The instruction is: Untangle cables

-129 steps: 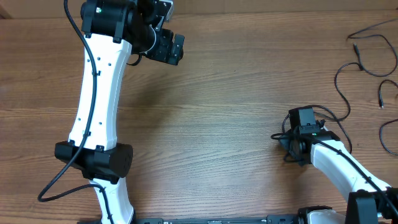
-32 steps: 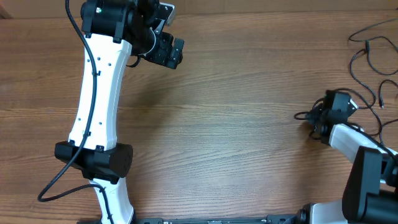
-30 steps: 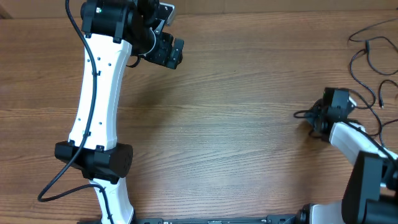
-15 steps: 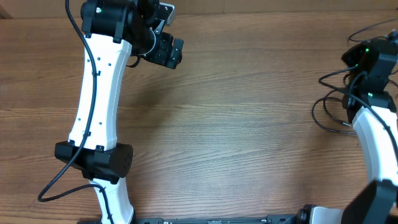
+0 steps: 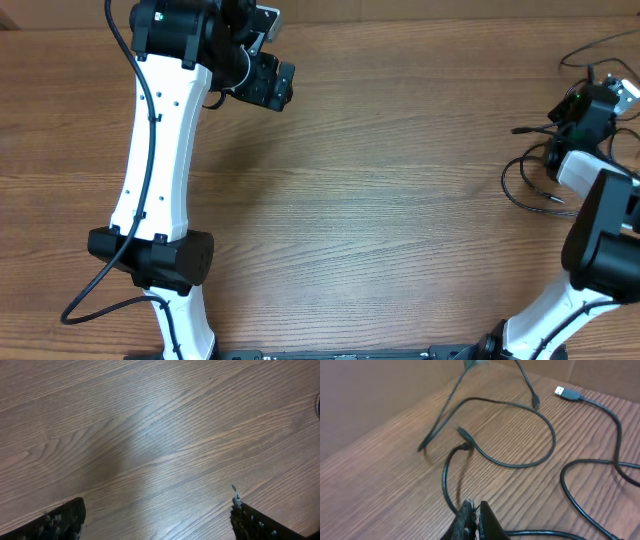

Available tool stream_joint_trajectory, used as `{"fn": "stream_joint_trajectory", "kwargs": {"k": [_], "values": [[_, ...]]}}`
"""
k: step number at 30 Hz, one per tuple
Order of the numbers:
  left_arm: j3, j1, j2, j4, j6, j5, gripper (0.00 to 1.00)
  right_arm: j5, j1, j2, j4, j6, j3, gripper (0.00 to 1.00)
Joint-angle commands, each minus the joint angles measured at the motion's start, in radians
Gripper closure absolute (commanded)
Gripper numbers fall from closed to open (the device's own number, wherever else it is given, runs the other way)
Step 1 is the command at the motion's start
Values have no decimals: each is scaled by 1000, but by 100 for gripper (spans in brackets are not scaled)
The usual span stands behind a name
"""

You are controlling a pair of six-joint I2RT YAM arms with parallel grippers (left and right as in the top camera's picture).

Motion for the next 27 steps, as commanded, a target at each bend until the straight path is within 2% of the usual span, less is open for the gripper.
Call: {"fn": "stream_joint_trajectory", "kwargs": {"k": [1, 5, 6, 8, 14, 20, 25, 27], "values": [[-2, -7, -10, -12, -18, 2, 8, 10, -23, 76, 82, -47, 0, 96], [-2, -7, -10, -34, -18, 1, 8, 10, -48, 106, 157, -56, 1, 95], [-2, -7, -10, -34, -18, 1, 9, 7, -51, 108, 177, -56, 1, 74], [-2, -7, -10, -32, -18, 2, 9, -19, -53, 108, 212, -56, 1, 0], [-2, -7, -10, -28, -31, 2, 9, -201, -53, 127, 264, -56, 1, 0], [-2, -7, -10, -27, -37, 5, 9, -223, -52, 231, 302, -56, 21, 0], [-2, -7, -10, -19, -37, 5, 9, -223, -35, 323, 274, -56, 55, 10], [-2, -7, -10, -19, -37, 5, 9, -224, -26, 348, 277, -56, 65, 20]]}}
